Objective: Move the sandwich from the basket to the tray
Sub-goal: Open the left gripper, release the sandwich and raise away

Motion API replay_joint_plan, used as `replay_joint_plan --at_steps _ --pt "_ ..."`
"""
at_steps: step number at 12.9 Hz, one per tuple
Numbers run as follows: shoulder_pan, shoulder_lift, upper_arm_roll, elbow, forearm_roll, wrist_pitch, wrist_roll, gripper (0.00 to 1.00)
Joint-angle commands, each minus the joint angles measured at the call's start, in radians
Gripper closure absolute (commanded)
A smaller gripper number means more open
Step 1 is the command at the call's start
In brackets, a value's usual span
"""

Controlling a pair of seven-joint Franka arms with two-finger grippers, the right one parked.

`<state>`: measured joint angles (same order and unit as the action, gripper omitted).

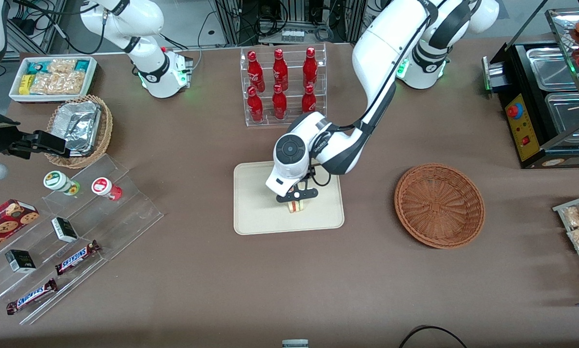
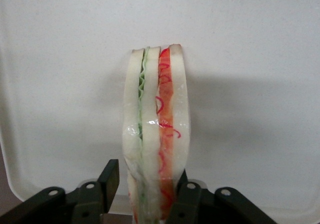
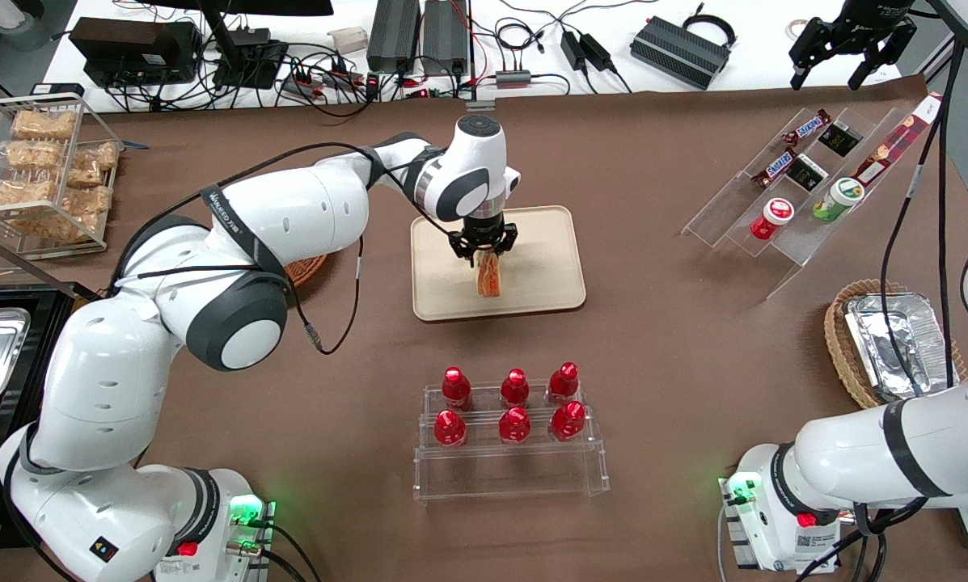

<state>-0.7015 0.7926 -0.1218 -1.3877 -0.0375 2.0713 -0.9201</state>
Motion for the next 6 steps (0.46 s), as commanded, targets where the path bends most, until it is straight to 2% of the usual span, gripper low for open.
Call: replay_joint_plan --at_steps 1,6 --pt "-0.020 0.013 0.016 0.029 0.018 0.004 -0.022 0.00" --pt "-0.015 -0.035 0.016 0.055 0.007 -0.057 -0.023 0.00"
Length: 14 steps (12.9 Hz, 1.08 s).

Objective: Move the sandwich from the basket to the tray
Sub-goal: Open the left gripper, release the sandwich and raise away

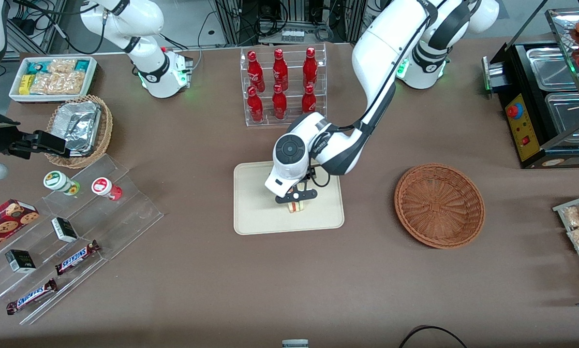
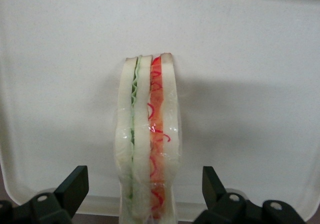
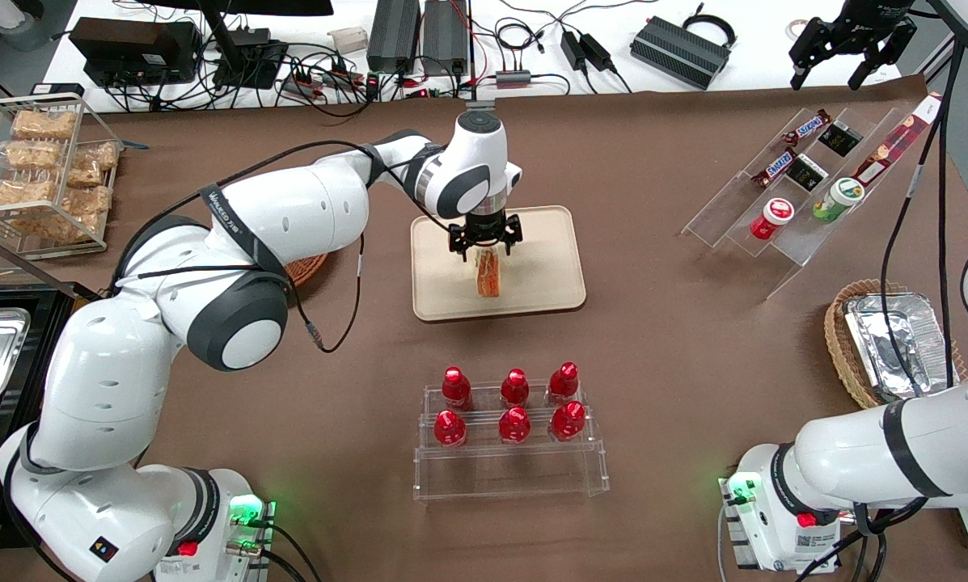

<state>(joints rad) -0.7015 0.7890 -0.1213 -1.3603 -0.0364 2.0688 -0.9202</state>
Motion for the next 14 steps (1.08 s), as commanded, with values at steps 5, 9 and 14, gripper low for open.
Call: replay_joint_plan --at_steps 5,9,14 --pt "-0.006 -0.047 0.018 0.193 0.015 -0.275 0.000 0.00" --pt "0.085 -0.109 0.022 0.190 0.018 -0.346 0.329 0.00" --pt "0.276 -0.229 0.022 0.104 0.017 -0.403 0.697 0.00"
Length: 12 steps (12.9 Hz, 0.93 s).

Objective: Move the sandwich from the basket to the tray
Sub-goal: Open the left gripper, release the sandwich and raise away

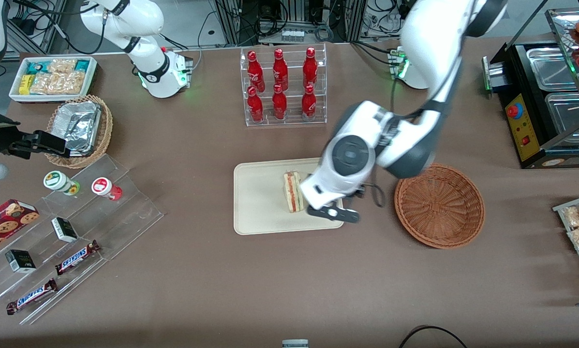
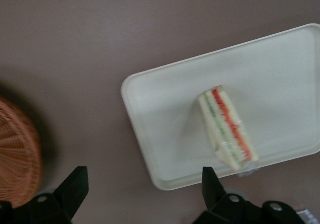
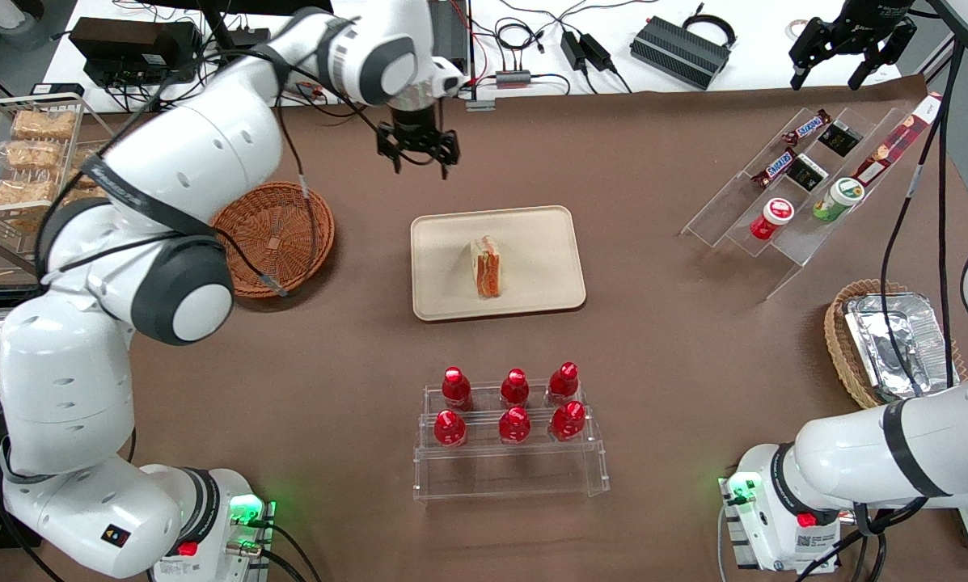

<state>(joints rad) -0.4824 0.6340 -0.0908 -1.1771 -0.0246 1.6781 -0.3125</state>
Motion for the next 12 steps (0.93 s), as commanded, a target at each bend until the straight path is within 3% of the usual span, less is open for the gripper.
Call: replay_joint_plan --at_steps 1,8,12 --pt "0.097 -0.104 -0.009 -0.108 0.005 -0.014 0.151 0.00" --pt "0.364 -0.213 -0.009 -0.156 0.020 -0.115 0.504 0.00" --pt "0.398 -0.367 0.017 -0.306 0.083 -0.113 0.495 0.00"
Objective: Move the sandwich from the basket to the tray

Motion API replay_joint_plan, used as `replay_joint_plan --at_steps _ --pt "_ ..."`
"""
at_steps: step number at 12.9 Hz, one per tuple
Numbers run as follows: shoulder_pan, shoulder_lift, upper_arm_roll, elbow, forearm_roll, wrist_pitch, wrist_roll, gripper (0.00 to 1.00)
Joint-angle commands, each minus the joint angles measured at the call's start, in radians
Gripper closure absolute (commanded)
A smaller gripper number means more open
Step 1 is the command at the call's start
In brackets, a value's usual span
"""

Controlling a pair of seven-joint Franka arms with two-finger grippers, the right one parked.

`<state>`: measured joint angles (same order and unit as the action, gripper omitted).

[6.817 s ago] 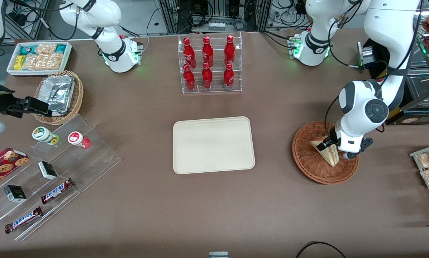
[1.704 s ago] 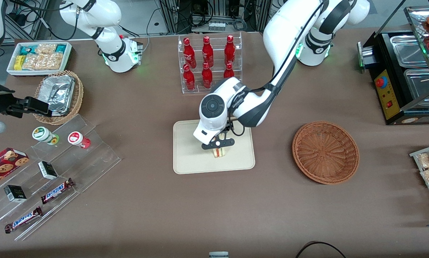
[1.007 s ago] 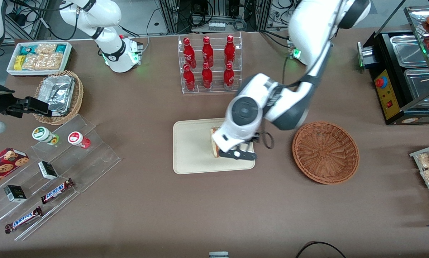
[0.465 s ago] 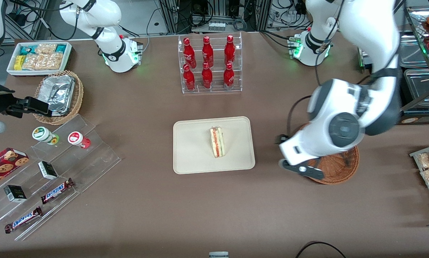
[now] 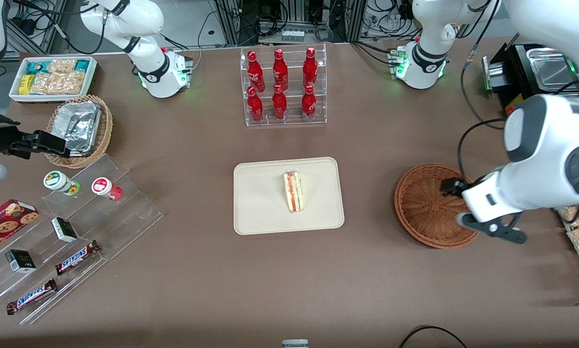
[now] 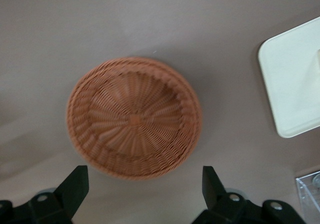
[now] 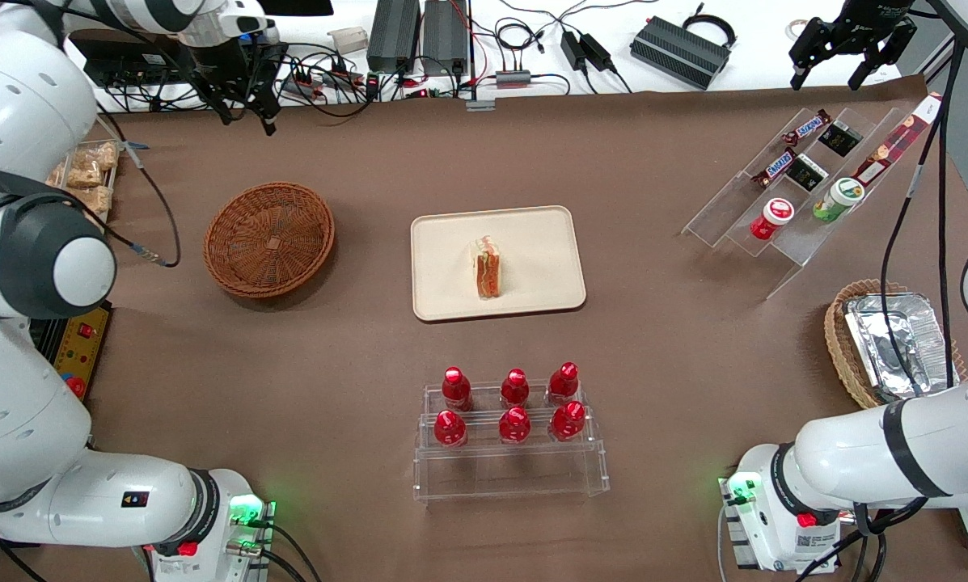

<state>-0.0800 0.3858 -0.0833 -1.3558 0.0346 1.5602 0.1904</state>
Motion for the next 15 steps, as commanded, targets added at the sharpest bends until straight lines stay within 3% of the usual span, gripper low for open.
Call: replay_joint_plan --at_steps 1,6,15 --pt "-0.004 -0.160 0.019 -0.158 0.024 0.001 -0.009 0.00" --pt "-0.004 -0.332 0.059 -0.304 0.024 -0.015 -0.037 0.00" --pt "-0.004 -0.446 0.085 -0.330 0.016 -0.086 -0.094 0.00"
